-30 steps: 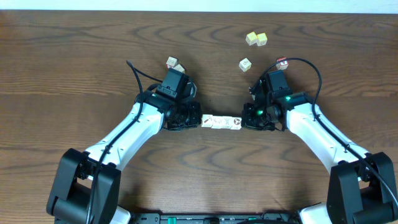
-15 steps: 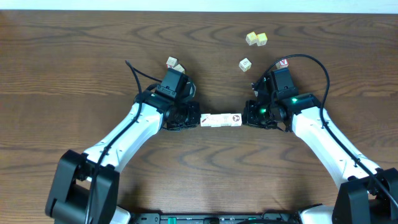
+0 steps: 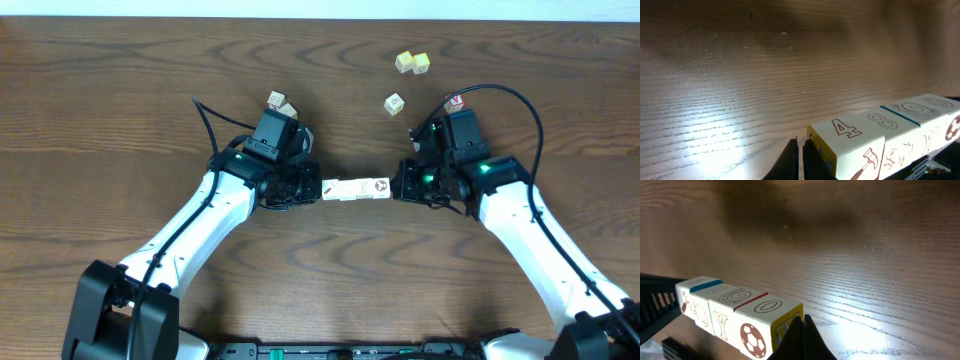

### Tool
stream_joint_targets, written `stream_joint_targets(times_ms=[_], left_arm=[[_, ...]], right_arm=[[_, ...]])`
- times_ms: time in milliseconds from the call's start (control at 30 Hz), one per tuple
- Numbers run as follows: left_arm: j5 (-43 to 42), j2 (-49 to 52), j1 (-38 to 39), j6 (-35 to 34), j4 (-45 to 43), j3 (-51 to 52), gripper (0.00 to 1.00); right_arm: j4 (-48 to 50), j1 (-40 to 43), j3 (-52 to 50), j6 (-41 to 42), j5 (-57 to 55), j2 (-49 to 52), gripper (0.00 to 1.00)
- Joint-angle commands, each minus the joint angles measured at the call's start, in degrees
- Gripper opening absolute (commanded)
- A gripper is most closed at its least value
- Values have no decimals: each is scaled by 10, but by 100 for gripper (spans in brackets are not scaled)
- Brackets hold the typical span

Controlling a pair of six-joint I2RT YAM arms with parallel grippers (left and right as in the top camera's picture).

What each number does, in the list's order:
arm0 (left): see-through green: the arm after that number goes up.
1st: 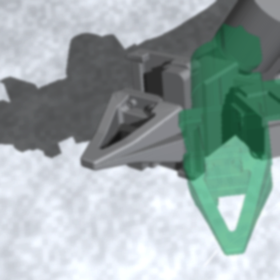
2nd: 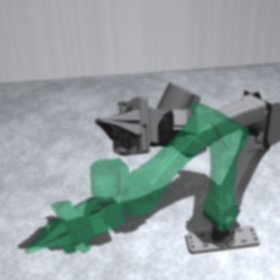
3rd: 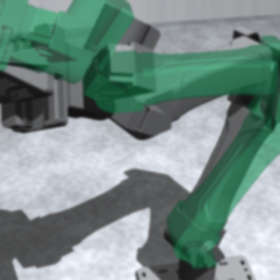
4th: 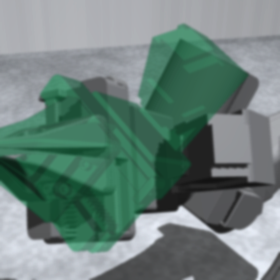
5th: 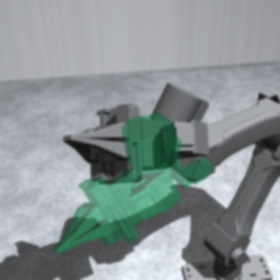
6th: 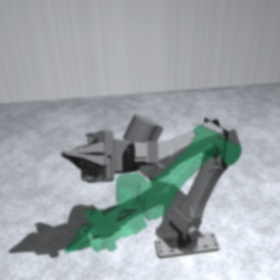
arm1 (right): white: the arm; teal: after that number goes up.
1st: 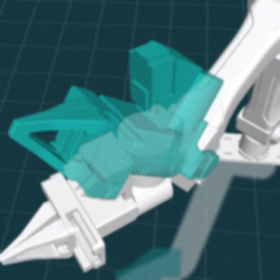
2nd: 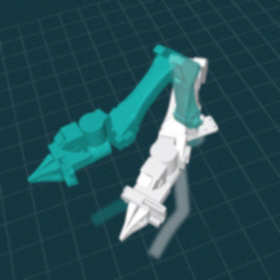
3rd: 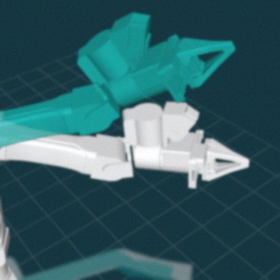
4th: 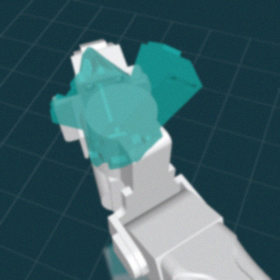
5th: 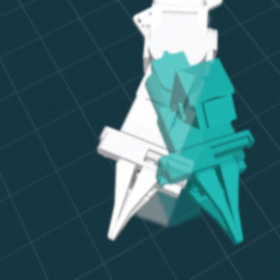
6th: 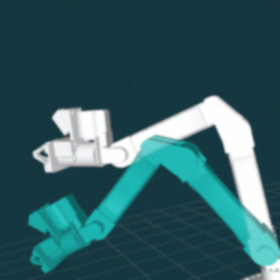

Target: Lift 4 blocks

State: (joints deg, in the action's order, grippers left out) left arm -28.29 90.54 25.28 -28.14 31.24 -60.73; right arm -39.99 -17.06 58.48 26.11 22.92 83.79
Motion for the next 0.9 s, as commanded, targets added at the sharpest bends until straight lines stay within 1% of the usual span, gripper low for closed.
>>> stream_joint_targets(times_ms=[0,333,867], left_arm=[[-63,-12,9,-7,-6,-11,7],[-62,-39,9,-7,-4,-11,7],[-62,-40,9,-7,-4,-11,7]], right_arm=[[-3,-21,16,6,69,-5,1],[-8,-21,15,6,69,-5,1],[-7,-21,16,7,70,-12,1]])
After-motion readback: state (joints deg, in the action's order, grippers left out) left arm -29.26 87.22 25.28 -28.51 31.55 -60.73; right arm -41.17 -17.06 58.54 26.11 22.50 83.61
